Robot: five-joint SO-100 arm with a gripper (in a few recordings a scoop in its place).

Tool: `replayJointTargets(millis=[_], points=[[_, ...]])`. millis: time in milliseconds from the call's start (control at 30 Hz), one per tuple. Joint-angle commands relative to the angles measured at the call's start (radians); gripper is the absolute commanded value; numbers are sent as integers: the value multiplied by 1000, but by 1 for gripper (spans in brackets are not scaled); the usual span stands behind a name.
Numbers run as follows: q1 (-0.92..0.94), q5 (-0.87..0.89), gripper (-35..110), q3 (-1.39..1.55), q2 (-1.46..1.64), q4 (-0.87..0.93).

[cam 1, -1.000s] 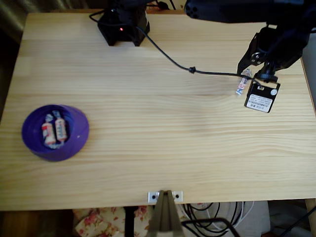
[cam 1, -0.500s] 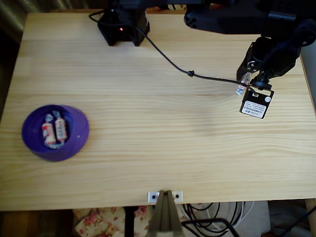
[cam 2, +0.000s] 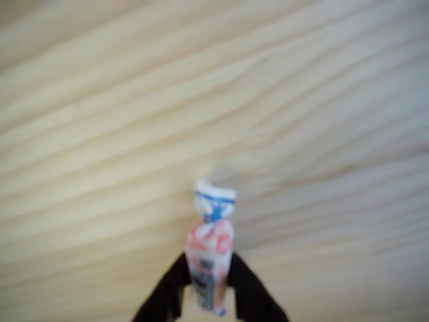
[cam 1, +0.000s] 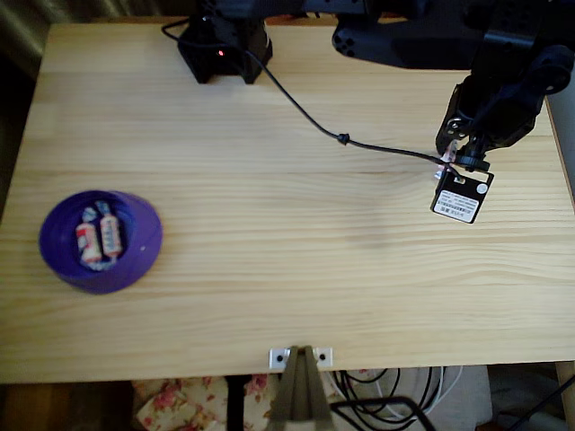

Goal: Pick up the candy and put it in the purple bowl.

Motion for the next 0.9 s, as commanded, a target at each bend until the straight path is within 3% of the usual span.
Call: replayJointTargets(millis=[0,433,533,733,867], points=[[21,218,-1,114,313,74],[229,-51,-1,736,985,72],[330,-167,-1,879,1123,43],[597,-445,-1,1344,1522,-178],[801,-609,-1,1414,1571,-160]])
